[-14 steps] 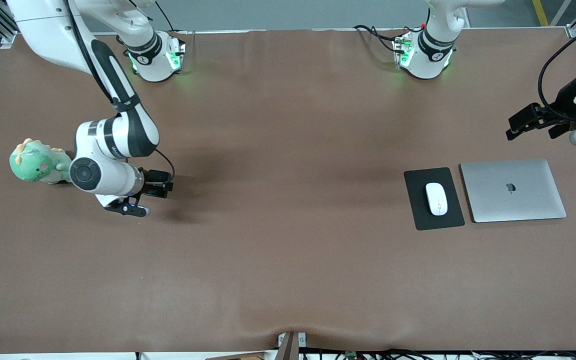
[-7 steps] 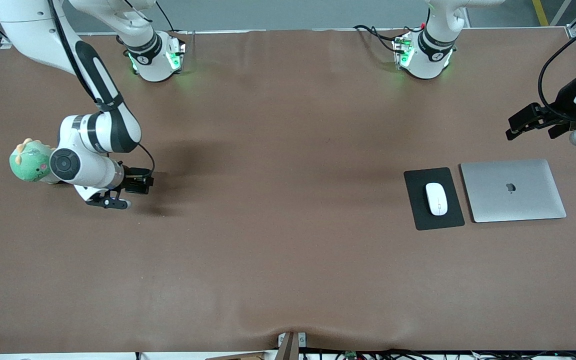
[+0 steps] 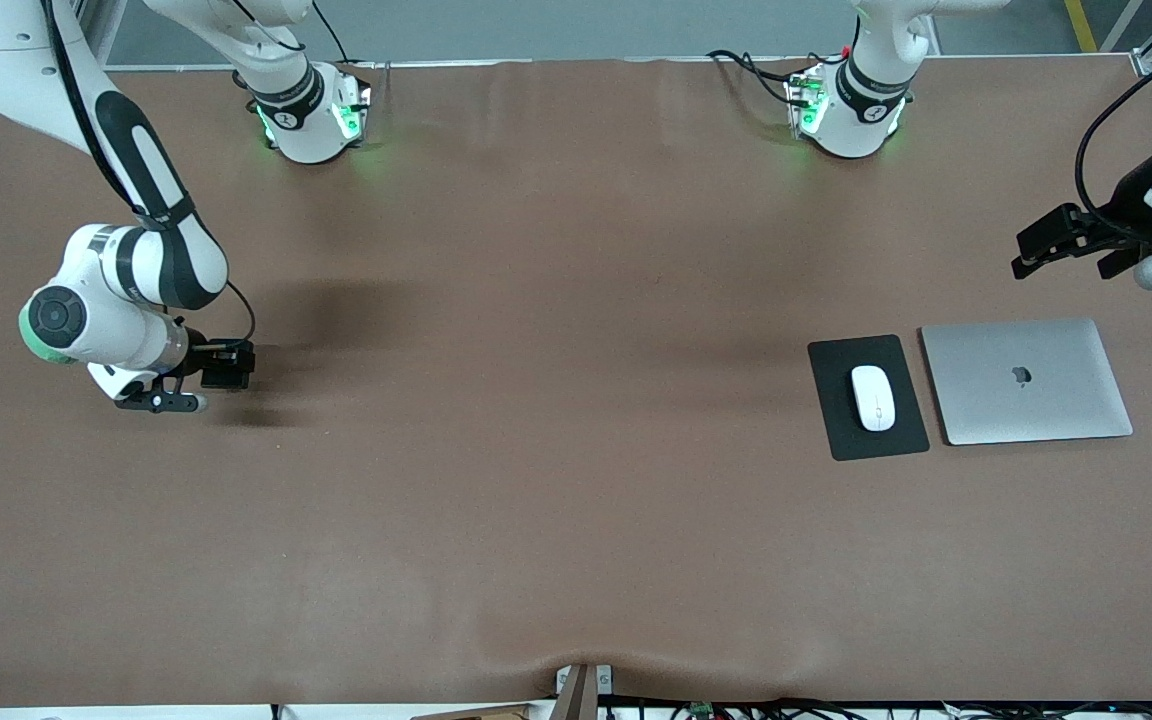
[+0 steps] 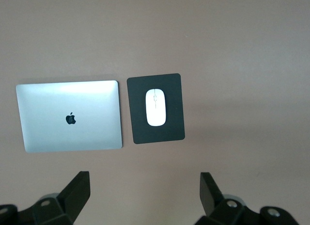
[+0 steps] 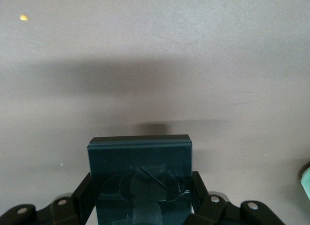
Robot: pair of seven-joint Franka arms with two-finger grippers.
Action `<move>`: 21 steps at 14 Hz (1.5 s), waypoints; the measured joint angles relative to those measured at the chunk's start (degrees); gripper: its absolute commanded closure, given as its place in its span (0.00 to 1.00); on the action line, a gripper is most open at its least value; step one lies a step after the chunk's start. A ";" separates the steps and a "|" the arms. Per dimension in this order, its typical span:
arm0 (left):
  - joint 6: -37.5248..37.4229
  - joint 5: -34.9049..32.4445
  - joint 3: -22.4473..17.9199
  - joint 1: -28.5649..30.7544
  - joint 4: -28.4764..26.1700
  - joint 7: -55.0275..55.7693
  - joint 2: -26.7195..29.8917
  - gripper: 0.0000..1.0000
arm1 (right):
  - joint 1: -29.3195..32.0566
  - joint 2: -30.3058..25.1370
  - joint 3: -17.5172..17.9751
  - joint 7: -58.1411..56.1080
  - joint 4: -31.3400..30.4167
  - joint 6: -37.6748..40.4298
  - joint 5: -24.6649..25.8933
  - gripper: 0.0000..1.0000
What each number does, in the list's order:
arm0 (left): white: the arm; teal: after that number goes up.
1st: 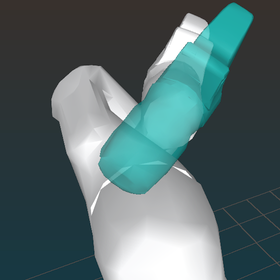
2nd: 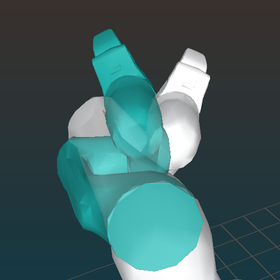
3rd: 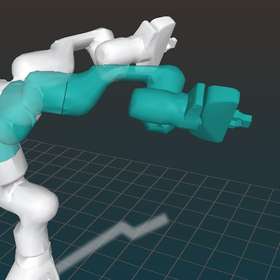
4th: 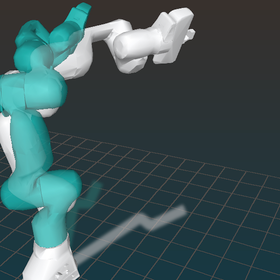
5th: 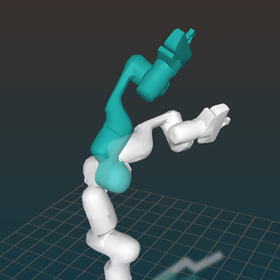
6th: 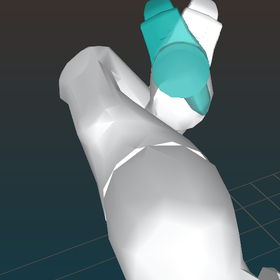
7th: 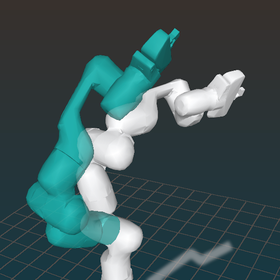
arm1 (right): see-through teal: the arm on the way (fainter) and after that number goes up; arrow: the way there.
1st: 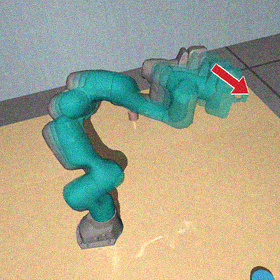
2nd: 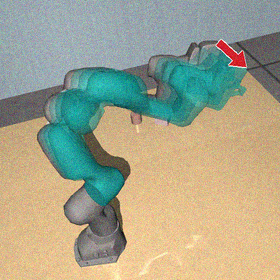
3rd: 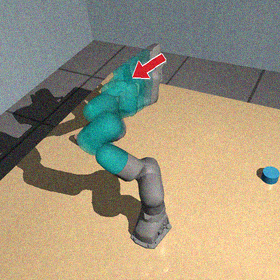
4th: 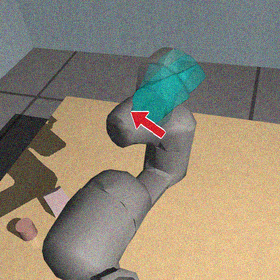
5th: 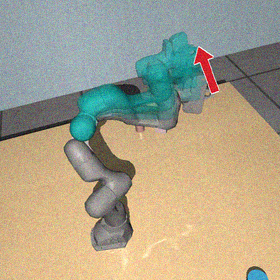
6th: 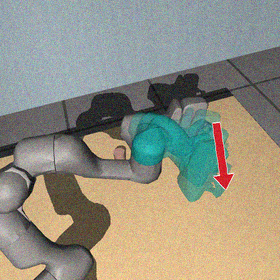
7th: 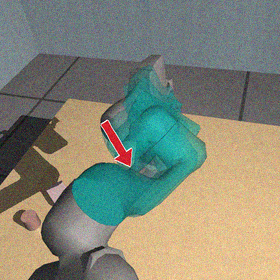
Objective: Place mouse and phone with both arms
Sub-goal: 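Carry the black phone with the right gripper toward the green plush toy, then lower the phone beside the plush toy and open the right gripper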
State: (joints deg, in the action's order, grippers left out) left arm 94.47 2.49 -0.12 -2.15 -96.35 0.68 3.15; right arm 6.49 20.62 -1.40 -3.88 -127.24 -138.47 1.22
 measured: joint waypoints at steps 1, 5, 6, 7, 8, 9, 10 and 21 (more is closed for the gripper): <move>-0.01 -0.01 -0.01 0.11 0.00 -0.72 -0.01 0.00 | 0.30 0.49 0.00 -0.20 -0.71 -1.61 0.00 1.00; -0.07 -1.56 -0.01 0.19 0.00 -1.35 -0.07 0.00 | 0.48 3.02 0.04 -0.36 -2.18 -5.84 0.03 0.01; -0.08 -1.61 -0.01 0.20 0.00 -1.61 -0.09 0.00 | 0.48 3.05 0.08 -0.37 -2.18 -5.85 0.03 0.00; -0.09 -1.63 -0.01 0.20 0.00 -1.74 -0.11 0.00 | 0.48 3.10 0.13 -0.40 -2.18 -5.75 0.03 0.00; -0.09 -1.64 -0.01 0.20 0.00 -1.76 -0.13 0.00 | 0.48 3.10 0.18 -0.47 -2.07 -5.34 0.04 0.00; -0.09 -1.64 -0.01 0.20 0.00 -1.77 -0.14 0.00 | 0.48 3.11 0.21 -0.69 -1.60 -4.50 0.05 0.00; -0.09 -1.64 -0.01 0.20 0.00 -1.77 -0.14 0.00 | 0.48 3.10 0.21 -1.09 -0.78 -3.33 0.05 0.00; -0.09 -1.64 0.08 0.20 0.29 -1.80 -0.14 0.00 | 0.46 0.35 0.43 -2.02 20.31 23.39 0.06 0.00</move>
State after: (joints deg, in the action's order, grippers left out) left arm 94.38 0.85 -0.04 -1.95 -96.06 -1.12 3.01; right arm 6.94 20.97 -0.97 -5.90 -106.93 -115.07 1.28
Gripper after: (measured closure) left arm 0.000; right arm 0.000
